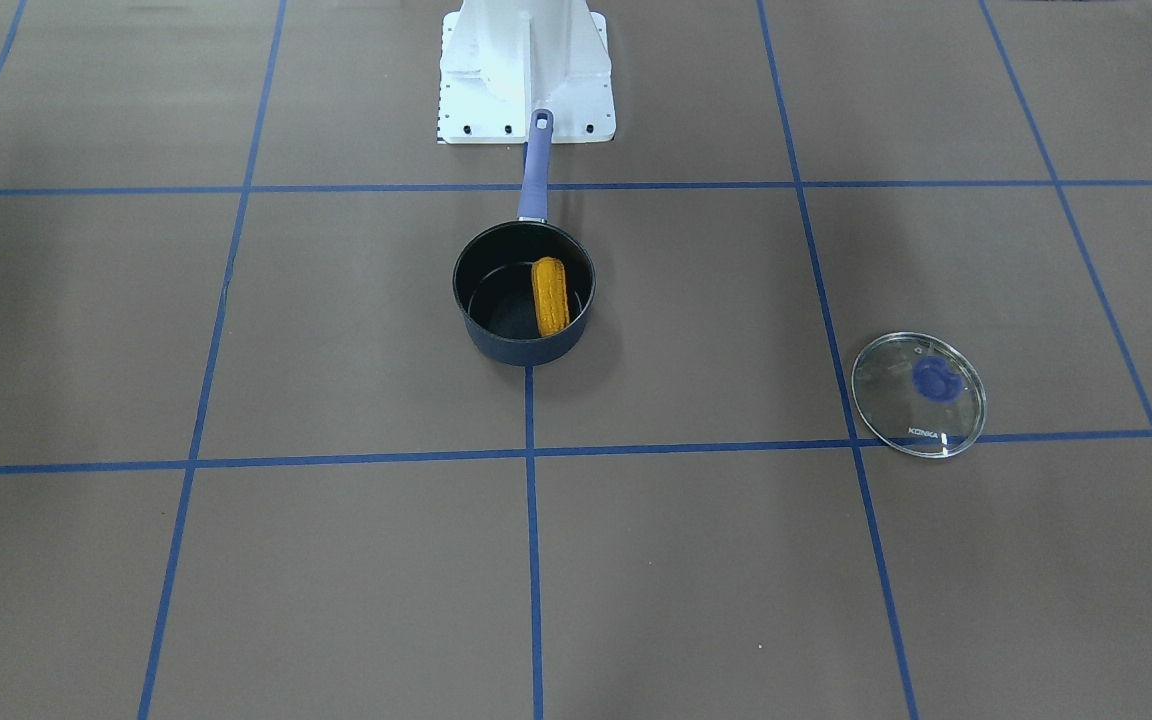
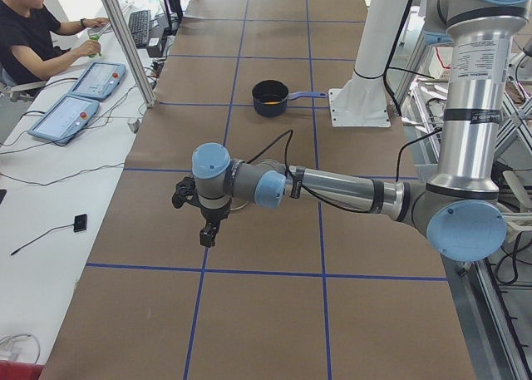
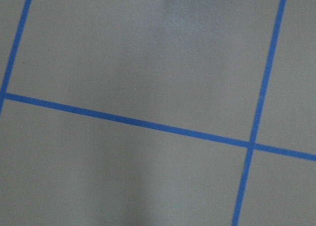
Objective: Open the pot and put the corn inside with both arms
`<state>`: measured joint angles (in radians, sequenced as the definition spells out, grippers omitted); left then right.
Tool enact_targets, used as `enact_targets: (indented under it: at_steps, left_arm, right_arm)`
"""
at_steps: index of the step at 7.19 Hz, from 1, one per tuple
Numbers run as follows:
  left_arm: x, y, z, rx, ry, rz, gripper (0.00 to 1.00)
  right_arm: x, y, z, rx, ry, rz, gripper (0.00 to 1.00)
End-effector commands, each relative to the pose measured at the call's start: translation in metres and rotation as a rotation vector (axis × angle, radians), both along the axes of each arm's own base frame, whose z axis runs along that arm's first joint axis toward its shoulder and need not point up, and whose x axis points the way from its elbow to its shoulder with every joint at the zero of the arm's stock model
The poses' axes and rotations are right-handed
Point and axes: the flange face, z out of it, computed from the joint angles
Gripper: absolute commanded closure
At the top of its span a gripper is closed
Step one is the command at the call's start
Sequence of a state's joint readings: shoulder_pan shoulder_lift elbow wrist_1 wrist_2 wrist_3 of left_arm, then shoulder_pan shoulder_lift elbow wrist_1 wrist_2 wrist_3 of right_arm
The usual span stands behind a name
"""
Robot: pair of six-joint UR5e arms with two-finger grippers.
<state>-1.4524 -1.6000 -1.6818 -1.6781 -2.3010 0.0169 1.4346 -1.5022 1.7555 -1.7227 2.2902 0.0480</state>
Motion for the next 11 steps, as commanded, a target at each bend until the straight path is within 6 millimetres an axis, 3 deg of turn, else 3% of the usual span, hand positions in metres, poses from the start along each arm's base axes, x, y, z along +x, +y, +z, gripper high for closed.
enact_targets:
  at_steps: [1,2,4,11]
  left_arm:
    - [0.0,0.0,0.0,0.0,-0.001,-0.002,0.01]
    - [0.001,-0.001,-0.001,0.002,-0.001,0.0,0.01]
    - [0.001,-0.001,-0.001,0.0,-0.002,-0.003,0.01]
    - [0.0,0.0,0.001,-0.002,-0.004,-0.004,0.01]
  right_arm:
    - [0.019,0.034,0.042,-0.031,0.019,-0.072,0.0]
    - [0.023,0.048,0.058,-0.049,0.02,-0.08,0.0]
    - [0.024,0.058,0.069,-0.072,0.018,-0.076,0.0]
    - [0.023,0.055,0.062,-0.063,0.015,-0.071,0.0]
